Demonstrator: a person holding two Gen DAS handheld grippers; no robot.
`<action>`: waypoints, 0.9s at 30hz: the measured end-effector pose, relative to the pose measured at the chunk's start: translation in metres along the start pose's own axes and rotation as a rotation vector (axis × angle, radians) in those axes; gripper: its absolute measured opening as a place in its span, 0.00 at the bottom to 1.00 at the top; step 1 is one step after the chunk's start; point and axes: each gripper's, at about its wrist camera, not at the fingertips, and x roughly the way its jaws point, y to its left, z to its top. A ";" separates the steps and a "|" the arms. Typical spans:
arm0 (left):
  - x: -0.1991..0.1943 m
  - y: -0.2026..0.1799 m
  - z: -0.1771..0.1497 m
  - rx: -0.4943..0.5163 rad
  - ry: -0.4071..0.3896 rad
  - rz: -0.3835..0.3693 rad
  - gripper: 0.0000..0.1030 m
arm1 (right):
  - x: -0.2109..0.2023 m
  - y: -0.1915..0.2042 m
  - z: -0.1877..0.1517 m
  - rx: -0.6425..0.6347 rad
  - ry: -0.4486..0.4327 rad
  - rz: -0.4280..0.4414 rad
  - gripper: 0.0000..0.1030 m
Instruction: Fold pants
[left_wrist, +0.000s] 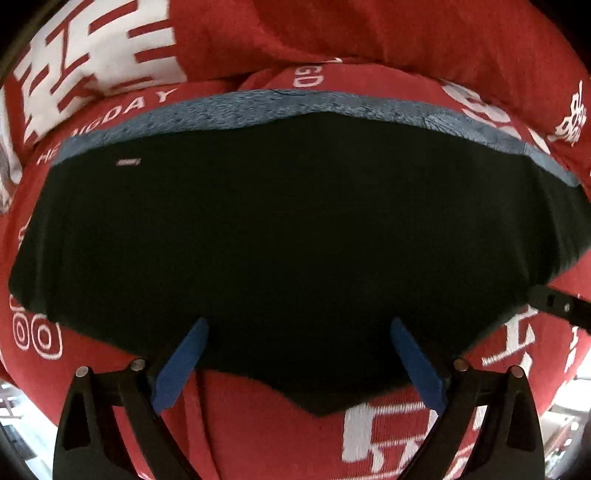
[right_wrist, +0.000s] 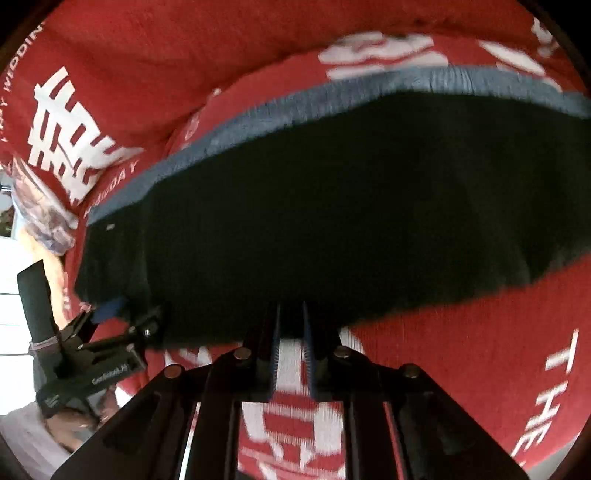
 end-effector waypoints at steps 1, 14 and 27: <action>-0.002 0.002 0.001 -0.002 0.019 0.006 0.97 | -0.003 -0.002 -0.004 0.016 0.007 0.003 0.13; -0.035 -0.040 0.014 0.067 0.097 0.073 0.97 | -0.032 -0.036 -0.025 0.147 0.039 0.024 0.45; -0.032 -0.112 0.012 0.102 0.148 0.033 0.97 | -0.053 -0.091 -0.031 0.265 0.015 0.026 0.48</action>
